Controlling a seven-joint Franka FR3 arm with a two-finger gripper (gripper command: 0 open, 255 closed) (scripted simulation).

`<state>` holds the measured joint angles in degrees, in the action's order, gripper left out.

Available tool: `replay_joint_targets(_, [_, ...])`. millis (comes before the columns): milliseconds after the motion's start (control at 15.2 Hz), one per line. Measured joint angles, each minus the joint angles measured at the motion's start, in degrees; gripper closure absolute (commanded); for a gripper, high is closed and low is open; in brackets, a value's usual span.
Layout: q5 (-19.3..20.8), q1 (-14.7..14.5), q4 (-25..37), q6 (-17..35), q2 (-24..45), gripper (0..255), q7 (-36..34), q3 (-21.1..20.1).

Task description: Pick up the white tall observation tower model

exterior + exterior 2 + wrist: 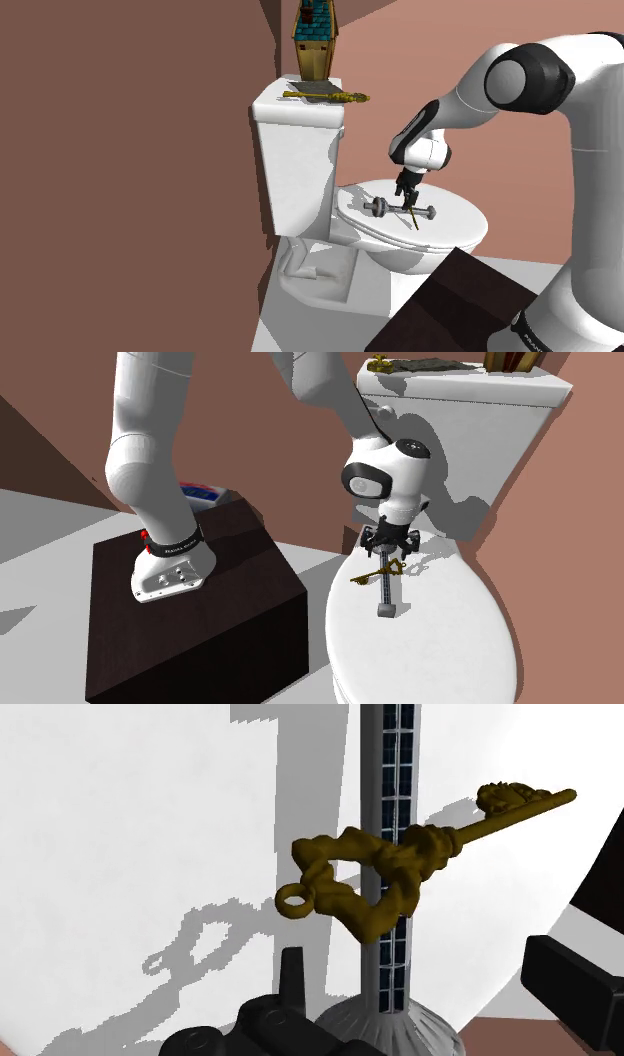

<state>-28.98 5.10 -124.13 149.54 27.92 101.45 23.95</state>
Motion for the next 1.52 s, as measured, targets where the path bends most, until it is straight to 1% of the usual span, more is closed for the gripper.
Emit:
replay_joint_targets(132, [-1.3, 1.1, 0.7, 1.0, 1.7, 0, 1.5, -1.2])
replay_joint_targets(462, [-3.7, 2.7, 1.7, 3.3, 5.0, 0, 3.5, -3.5])
replay_joint_targets(528, [-3.9, 2.9, 1.9, 3.4, 5.3, 255, 3.6, -3.6])
replay_joint_targets(1188, [-4.1, 3.1, 2.1, 3.6, 5.6, 255, 3.8, -3.8])
replay_joint_targets(1518, [-2.1, 1.6, 1.0, 1.8, 2.7, 255, 2.3, -2.0])
